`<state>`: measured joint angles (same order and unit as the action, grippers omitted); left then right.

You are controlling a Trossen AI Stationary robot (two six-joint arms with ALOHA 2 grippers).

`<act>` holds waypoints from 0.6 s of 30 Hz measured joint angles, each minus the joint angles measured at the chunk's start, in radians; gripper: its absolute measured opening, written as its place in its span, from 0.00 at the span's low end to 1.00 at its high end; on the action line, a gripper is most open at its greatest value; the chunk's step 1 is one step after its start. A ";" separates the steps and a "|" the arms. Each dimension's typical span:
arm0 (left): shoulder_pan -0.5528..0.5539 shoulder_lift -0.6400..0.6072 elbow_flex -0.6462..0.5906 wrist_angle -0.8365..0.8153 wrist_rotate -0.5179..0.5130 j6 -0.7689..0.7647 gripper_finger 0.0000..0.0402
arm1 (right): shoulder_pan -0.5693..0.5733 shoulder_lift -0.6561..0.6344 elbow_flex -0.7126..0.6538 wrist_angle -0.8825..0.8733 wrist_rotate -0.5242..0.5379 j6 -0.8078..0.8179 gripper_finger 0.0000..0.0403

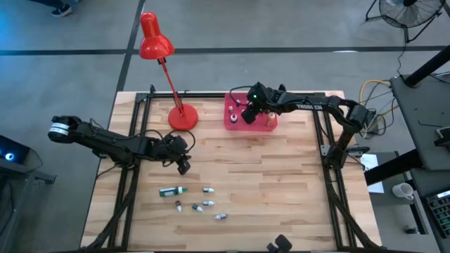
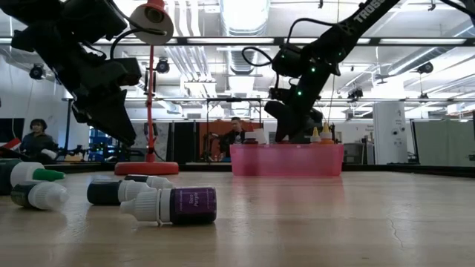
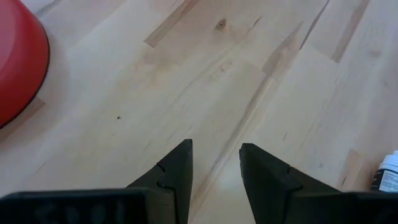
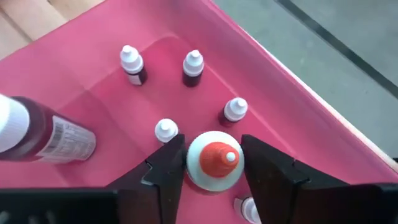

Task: Pick & Place food coloring
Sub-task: Put the large orange food coloring bottle into the red bin, then put the large green food coloring bottle into the red bin

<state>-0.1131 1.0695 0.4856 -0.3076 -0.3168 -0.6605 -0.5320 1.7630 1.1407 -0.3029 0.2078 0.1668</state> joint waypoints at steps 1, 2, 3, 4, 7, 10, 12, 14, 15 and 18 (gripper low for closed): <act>0.000 0.000 0.000 0.000 0.000 0.000 0.26 | 0.001 0.000 0.000 0.000 -0.001 -0.009 0.40; 0.000 0.000 0.000 0.000 0.000 0.000 0.26 | 0.001 -0.001 0.000 0.000 -0.004 -0.017 0.42; 0.000 0.000 0.000 0.000 0.000 0.000 0.26 | 0.002 -0.004 0.000 -0.001 -0.009 -0.022 0.43; 0.000 0.000 0.000 0.000 0.000 0.000 0.26 | 0.002 -0.008 0.000 -0.007 -0.019 -0.028 0.44; 0.000 0.000 0.000 0.000 0.000 0.000 0.26 | 0.001 -0.023 0.000 -0.010 -0.055 -0.037 0.48; 0.000 0.000 0.000 0.000 0.000 0.001 0.26 | 0.002 -0.046 0.000 -0.030 -0.063 -0.035 0.51; 0.000 0.000 0.000 0.000 0.000 0.001 0.26 | 0.002 -0.060 0.000 -0.059 -0.063 -0.030 0.53; 0.000 0.000 0.000 0.000 0.000 0.005 0.26 | 0.002 -0.075 0.000 -0.089 -0.063 -0.028 0.54; 0.000 0.000 0.000 0.000 0.000 0.010 0.26 | 0.002 -0.085 0.000 -0.108 -0.063 -0.029 0.55; 0.000 0.000 0.000 0.000 0.002 0.026 0.26 | 0.004 -0.123 0.000 -0.155 -0.065 -0.011 0.56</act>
<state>-0.1131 1.0695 0.4857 -0.3080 -0.3148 -0.6348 -0.5282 1.6402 1.1404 -0.4579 0.1425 0.1558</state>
